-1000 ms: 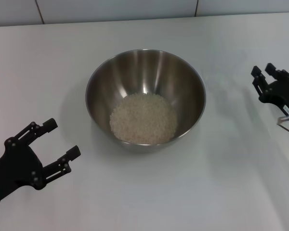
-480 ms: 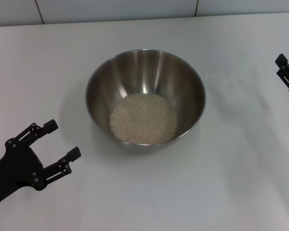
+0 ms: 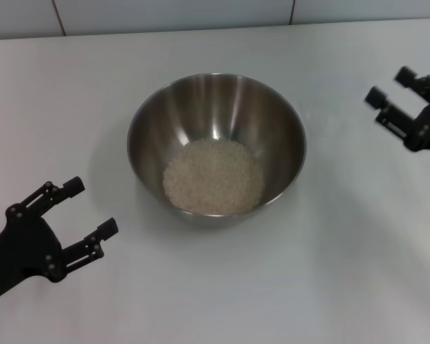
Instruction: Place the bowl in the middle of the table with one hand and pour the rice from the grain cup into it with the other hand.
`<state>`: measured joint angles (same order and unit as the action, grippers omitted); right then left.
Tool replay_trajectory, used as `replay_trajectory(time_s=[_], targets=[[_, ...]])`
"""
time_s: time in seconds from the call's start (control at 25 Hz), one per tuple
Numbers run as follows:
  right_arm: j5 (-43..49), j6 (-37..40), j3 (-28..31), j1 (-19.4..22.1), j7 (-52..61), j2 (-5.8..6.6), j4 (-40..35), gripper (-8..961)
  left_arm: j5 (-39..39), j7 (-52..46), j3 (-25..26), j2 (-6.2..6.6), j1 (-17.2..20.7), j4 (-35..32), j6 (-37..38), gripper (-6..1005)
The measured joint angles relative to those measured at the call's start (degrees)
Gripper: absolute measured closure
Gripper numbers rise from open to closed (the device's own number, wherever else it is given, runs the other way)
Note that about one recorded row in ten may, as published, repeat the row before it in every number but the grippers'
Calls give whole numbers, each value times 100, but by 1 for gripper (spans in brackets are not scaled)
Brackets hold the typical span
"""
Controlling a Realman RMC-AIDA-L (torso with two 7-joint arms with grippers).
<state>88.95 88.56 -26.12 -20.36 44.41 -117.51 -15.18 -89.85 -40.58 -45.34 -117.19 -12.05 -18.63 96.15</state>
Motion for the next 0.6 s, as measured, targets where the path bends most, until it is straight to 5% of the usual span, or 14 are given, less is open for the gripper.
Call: replay_trajectory(time_s=[0.08, 0.32, 0.6], targets=[[41, 321, -694, 3, 310, 174, -153, 261, -2, -1, 0, 11, -2, 0, 1, 155], [522, 817, -933, -36, 410, 372, -235, 260, -5, -3, 7, 24, -9, 0, 10, 155], [1422, 1120, -956, -178, 720, 425, -561, 261, -7, -23, -1, 44, -17, 0, 36, 155]])
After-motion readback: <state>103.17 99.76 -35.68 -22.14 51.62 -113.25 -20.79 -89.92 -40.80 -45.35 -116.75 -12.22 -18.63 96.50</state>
